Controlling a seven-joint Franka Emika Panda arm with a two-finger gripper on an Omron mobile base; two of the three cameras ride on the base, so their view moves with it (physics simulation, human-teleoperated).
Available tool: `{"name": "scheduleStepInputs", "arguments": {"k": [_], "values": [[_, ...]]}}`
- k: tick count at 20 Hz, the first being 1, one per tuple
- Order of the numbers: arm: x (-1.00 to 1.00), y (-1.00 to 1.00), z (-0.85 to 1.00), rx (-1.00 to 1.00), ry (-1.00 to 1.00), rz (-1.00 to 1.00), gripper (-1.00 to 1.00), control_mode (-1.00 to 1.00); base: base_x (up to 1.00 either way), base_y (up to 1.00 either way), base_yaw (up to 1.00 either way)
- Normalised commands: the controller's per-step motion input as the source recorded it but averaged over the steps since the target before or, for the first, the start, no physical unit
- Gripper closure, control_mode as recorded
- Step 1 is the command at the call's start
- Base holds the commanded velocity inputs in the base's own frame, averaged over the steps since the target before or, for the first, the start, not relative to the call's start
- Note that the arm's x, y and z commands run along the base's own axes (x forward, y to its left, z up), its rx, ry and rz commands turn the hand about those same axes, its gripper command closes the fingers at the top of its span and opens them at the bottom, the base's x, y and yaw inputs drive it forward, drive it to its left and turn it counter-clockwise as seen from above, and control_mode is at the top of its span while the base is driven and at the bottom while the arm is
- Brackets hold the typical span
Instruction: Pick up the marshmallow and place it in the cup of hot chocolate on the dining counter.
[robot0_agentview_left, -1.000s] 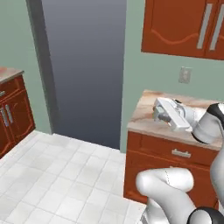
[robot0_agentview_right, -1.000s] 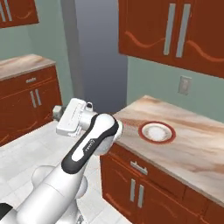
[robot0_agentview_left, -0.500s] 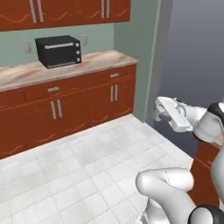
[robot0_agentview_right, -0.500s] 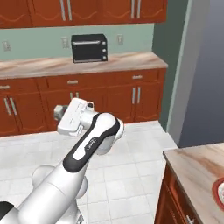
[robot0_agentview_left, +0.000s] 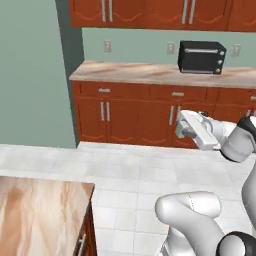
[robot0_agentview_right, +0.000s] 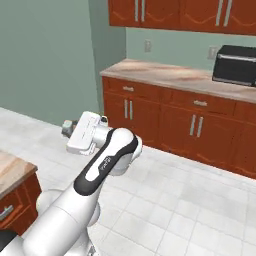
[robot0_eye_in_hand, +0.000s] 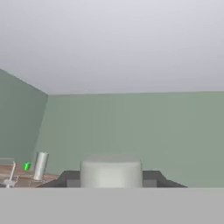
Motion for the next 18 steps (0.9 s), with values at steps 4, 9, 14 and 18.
{"name": "scheduleStepInputs", "arguments": {"k": [4, 9, 14, 18], "values": [[0.0, 0.0, 0.0, 0.0, 0.0, 0.0, 1.0, 1.0, 0.0, 0.0, 1.0], [0.0, 0.0, 0.0, 0.0, 0.0, 0.0, 1.0, 1.0, 0.0, 0.0, 1.0], [0.0, 0.0, 0.0, 0.0, 0.0, 0.0, 1.0, 1.0, 0.0, 0.0, 1.0], [0.0, 0.0, 0.0, 0.0, 0.0, 0.0, 1.0, 1.0, -0.1, 0.11, 0.92]]}}
